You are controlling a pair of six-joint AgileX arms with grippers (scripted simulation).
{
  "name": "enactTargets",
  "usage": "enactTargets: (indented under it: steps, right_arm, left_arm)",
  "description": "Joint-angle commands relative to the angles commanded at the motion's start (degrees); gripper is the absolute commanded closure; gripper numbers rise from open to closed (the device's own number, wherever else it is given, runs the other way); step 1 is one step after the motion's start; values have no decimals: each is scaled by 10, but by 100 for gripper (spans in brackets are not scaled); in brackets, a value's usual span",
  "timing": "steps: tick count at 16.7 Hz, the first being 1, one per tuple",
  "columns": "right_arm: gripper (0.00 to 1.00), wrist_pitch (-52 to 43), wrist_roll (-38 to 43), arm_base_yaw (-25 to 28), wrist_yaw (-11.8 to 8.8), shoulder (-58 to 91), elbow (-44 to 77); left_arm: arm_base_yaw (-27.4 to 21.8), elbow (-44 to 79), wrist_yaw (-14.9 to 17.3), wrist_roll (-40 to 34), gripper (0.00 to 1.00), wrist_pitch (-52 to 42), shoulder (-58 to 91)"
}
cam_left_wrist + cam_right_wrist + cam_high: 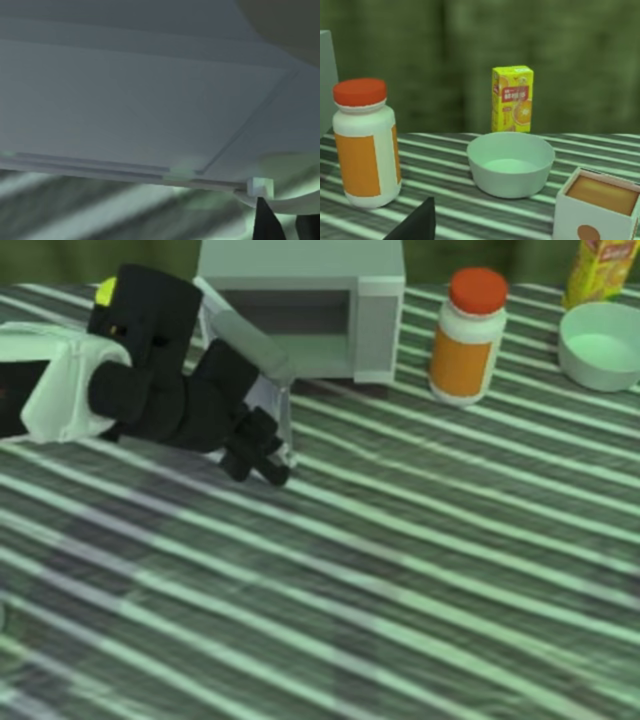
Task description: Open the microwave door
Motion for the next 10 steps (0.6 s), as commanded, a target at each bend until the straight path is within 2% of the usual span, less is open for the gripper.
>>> enactTargets:
  steps: [10]
  right_arm:
    - [0,0,0,0,0,0,0]
  left_arm:
    - [18,-2,29,42,100,-16,-4]
